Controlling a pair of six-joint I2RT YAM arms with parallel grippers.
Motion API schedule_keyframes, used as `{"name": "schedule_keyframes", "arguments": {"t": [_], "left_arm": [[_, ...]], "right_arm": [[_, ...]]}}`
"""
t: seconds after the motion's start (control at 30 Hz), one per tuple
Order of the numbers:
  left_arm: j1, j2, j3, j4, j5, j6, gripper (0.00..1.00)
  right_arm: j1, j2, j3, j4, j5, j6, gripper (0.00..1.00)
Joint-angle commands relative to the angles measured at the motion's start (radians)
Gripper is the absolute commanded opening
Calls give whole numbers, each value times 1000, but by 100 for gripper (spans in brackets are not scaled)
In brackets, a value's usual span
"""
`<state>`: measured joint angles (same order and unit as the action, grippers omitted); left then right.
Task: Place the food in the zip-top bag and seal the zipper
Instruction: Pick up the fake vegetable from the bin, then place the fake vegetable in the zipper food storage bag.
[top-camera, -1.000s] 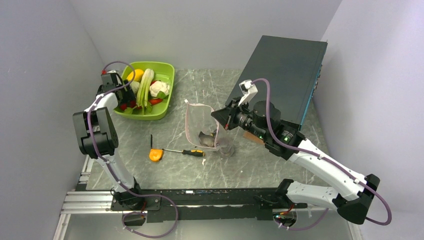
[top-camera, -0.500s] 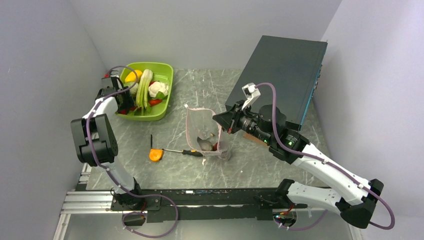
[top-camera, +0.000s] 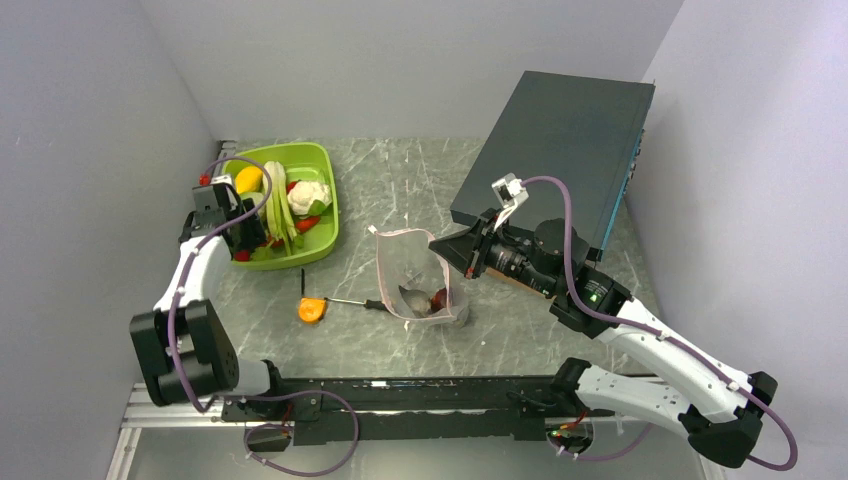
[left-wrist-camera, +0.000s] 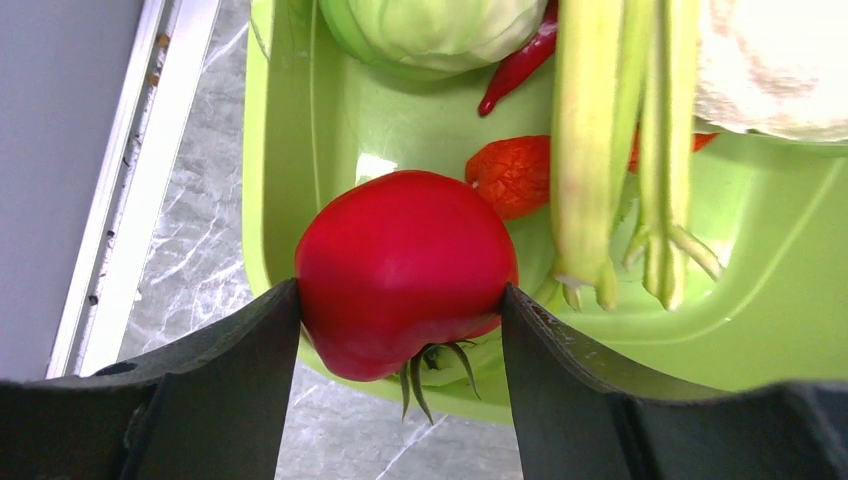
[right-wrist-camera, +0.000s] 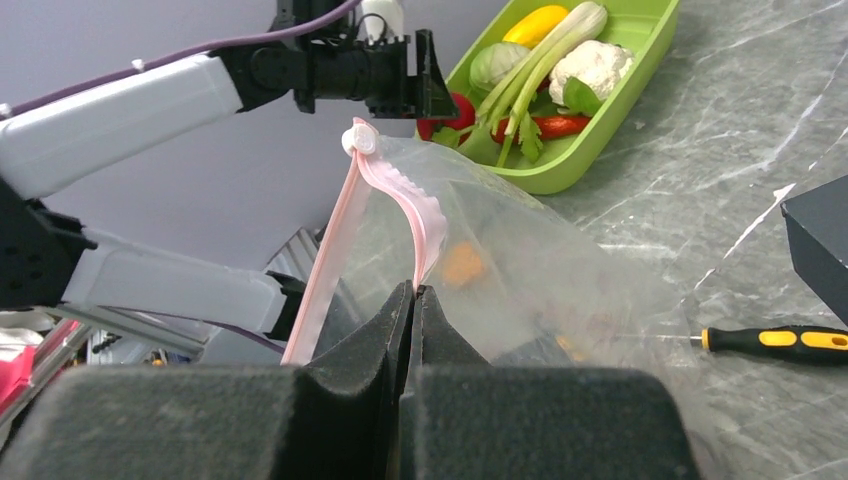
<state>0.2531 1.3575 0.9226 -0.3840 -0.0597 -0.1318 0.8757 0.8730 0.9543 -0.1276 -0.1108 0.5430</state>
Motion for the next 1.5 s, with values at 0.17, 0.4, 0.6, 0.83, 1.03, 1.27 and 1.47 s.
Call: {"name": "schedule_keyframes", "arguments": {"t": [0.17,0.4,0.6,0.83,1.03,1.27,1.47], "left_arm": [[4,-264,11,-97,15,-162,0],[-2,-385,114,-222,12,-262,0],[-33,-530,39,-93,484,-453,0],[-372,-627,59,-32,486,-590,0],[-628,-717,23,108,401,-719,0],[-1009,-633,138,151,163,-526,0],[-1137,-555,156,183,76,-428,0]], "right_arm": [[-3,-2,16,20,-17,-37,0],[-4,30,21,-4,24,-29,0],[-2,45,22,8,28,-10,0],[-2,72,51,-6,52,-5,0],[-2,97,89,-34,68,-29,0],[-2,91,112,-42,101,-20,0],[-3,71,121,-38,111,-12,0]]}}
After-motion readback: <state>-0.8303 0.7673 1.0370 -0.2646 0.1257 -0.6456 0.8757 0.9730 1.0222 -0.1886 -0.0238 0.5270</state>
